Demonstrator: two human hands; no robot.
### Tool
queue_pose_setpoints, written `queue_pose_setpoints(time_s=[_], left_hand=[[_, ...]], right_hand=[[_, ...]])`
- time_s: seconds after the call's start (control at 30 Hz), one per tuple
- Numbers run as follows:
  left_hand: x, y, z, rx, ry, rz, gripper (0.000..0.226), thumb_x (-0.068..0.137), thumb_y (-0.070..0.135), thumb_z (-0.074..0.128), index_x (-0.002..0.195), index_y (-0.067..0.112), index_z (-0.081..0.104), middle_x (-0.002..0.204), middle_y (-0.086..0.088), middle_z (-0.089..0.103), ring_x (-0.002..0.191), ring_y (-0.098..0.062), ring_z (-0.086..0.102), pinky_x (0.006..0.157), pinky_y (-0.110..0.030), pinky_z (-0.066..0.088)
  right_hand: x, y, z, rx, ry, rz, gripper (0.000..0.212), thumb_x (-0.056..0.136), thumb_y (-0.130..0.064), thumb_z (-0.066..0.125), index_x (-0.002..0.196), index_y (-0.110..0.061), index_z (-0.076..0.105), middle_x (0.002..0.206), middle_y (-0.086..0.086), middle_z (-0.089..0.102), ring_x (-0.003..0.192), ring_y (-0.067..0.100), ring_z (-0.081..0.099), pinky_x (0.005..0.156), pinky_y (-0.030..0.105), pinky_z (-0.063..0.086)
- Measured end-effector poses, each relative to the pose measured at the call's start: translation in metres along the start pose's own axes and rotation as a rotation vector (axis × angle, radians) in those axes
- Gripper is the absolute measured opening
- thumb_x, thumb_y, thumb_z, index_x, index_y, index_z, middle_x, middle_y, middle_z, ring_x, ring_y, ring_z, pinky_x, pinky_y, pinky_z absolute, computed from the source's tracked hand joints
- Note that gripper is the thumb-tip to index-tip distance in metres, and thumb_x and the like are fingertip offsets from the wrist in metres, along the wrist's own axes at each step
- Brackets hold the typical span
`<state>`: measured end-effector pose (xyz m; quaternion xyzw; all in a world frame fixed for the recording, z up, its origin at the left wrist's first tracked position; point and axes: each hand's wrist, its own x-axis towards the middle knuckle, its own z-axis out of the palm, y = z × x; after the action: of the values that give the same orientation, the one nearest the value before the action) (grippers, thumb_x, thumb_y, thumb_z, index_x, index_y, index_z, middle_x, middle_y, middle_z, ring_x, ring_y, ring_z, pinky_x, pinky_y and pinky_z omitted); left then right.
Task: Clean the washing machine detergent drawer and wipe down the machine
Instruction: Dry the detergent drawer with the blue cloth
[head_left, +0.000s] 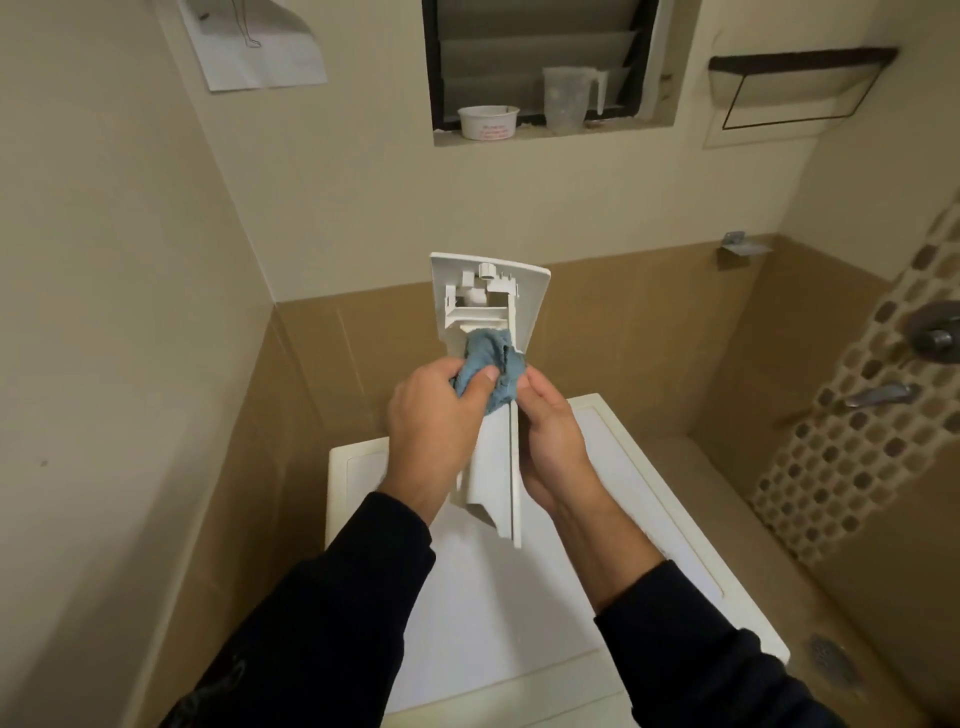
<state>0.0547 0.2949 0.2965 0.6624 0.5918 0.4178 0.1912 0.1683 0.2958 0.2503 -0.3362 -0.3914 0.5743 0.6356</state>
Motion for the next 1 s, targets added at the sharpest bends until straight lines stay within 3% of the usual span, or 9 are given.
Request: queue_pose_setpoints(time_s=[0.1,0.17,0.33,0.43,0.57,0.77,0.83,0.93,1.0], left_hand=[[-0.014,-0.004,0.007,0.006,-0.078,0.000,0.022,0.092,0.036,0.062,0.080,0.018,0.068,0.069,0.003,0.065,0.064,-0.014,0.059,0.051,-0.022,0.036],[-0.021,-0.005,0.011,0.006,-0.098,0.004,0.021,0.090,0.034,0.064,0.079,0.017,0.067,0.067,0.003,0.064,0.063,-0.014,0.058,0.051,-0.023,0.037],[-0.007,0.013,0.014,0.009,0.053,0.075,0.023,0.093,0.032,0.058,0.073,0.019,0.059,0.067,0.004,0.056,0.062,-0.012,0.050,0.052,-0.020,0.029],[0.018,0.029,0.012,-0.029,0.141,0.077,0.026,0.095,0.033,0.055,0.076,0.016,0.061,0.073,-0.003,0.059,0.067,-0.019,0.053,0.058,-0.032,0.035],[0.032,0.054,0.016,-0.010,0.128,0.098,0.029,0.093,0.036,0.060,0.074,0.015,0.064,0.069,-0.002,0.063,0.064,-0.021,0.057,0.056,-0.033,0.041],[0.017,0.063,0.043,0.064,0.075,0.084,0.026,0.090,0.038,0.061,0.076,0.016,0.064,0.071,0.000,0.063,0.065,-0.018,0.059,0.055,-0.031,0.041],[0.011,0.063,0.054,0.100,0.091,0.086,0.025,0.089,0.037,0.060,0.073,0.018,0.058,0.072,0.000,0.060,0.067,-0.017,0.055,0.055,-0.028,0.034],[-0.005,0.064,0.065,0.128,0.124,0.111,0.020,0.090,0.035,0.060,0.075,0.024,0.054,0.076,0.004,0.054,0.069,-0.008,0.047,0.054,-0.017,0.027],[-0.019,0.065,0.072,0.126,0.135,0.131,0.012,0.092,0.033,0.060,0.084,0.024,0.060,0.083,0.007,0.053,0.073,-0.001,0.046,0.060,-0.010,0.033]], right_hand=[[0.009,-0.008,-0.006,0.047,0.032,-0.004,0.025,0.103,-0.016,0.043,0.110,-0.009,0.065,0.093,0.007,0.070,0.087,0.022,0.066,0.076,0.032,0.054],[0.016,-0.014,-0.008,0.078,0.064,0.006,0.024,0.103,-0.018,0.043,0.111,-0.012,0.065,0.094,0.006,0.069,0.087,0.019,0.065,0.079,0.033,0.054],[0.019,-0.032,-0.005,0.186,-0.009,0.021,0.021,0.101,-0.017,0.045,0.109,-0.008,0.062,0.096,0.009,0.066,0.086,0.019,0.064,0.078,0.030,0.054],[0.014,-0.035,-0.002,0.194,-0.089,0.020,0.032,0.103,-0.013,0.042,0.128,-0.003,0.059,0.110,0.015,0.067,0.096,0.023,0.066,0.087,0.035,0.053],[0.024,-0.045,-0.005,0.289,-0.067,0.047,0.036,0.105,-0.012,0.041,0.137,0.001,0.052,0.114,0.017,0.066,0.100,0.026,0.064,0.089,0.037,0.052],[0.045,-0.077,-0.029,0.365,0.013,0.059,0.025,0.104,-0.010,0.039,0.105,-0.004,0.063,0.082,0.012,0.069,0.074,0.021,0.067,0.070,0.032,0.057],[0.051,-0.084,-0.034,0.393,0.054,0.075,0.028,0.104,-0.015,0.041,0.091,-0.009,0.066,0.079,0.011,0.066,0.073,0.021,0.065,0.075,0.037,0.053],[0.059,-0.095,-0.041,0.384,0.116,0.084,0.021,0.103,-0.018,0.048,0.092,-0.012,0.065,0.085,0.010,0.065,0.081,0.023,0.064,0.092,0.045,0.051],[0.065,-0.100,-0.048,0.299,0.097,0.015,0.019,0.102,-0.020,0.049,0.094,-0.010,0.063,0.081,0.007,0.068,0.075,0.022,0.067,0.081,0.043,0.055]])
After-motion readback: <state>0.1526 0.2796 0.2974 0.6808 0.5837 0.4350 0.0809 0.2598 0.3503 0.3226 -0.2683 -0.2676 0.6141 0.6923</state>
